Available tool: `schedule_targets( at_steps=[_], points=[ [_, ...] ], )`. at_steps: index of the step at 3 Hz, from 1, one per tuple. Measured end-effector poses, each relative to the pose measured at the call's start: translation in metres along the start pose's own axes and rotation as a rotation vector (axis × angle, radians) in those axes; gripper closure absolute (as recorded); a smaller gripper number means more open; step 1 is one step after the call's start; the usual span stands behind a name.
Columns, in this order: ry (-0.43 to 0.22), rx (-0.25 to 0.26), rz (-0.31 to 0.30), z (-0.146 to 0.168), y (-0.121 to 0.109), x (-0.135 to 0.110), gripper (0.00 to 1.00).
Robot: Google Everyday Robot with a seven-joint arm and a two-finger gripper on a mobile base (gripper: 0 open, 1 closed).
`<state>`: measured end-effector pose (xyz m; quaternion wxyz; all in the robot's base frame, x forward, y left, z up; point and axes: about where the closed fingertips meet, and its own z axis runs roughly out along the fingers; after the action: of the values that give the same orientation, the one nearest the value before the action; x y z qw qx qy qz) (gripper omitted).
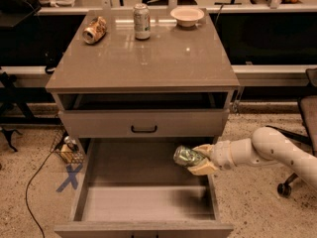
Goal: Pick green can from middle drawer and place on counter
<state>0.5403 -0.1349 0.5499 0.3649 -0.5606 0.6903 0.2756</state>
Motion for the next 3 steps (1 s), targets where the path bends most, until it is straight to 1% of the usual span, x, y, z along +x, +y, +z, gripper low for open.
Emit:
schedule_targets(
  at_steps=[1,2,3],
  points=[
    [-0.034,0.055,-0.036,-0.035,0.006,-0.012,1.00],
    [-0.055,0.156,-0.140,-0.102,0.029,-0.049,1.00],
    [-0.056,0.256,-0.280,-0.180,0.057,-0.101,1.00]
  ],
)
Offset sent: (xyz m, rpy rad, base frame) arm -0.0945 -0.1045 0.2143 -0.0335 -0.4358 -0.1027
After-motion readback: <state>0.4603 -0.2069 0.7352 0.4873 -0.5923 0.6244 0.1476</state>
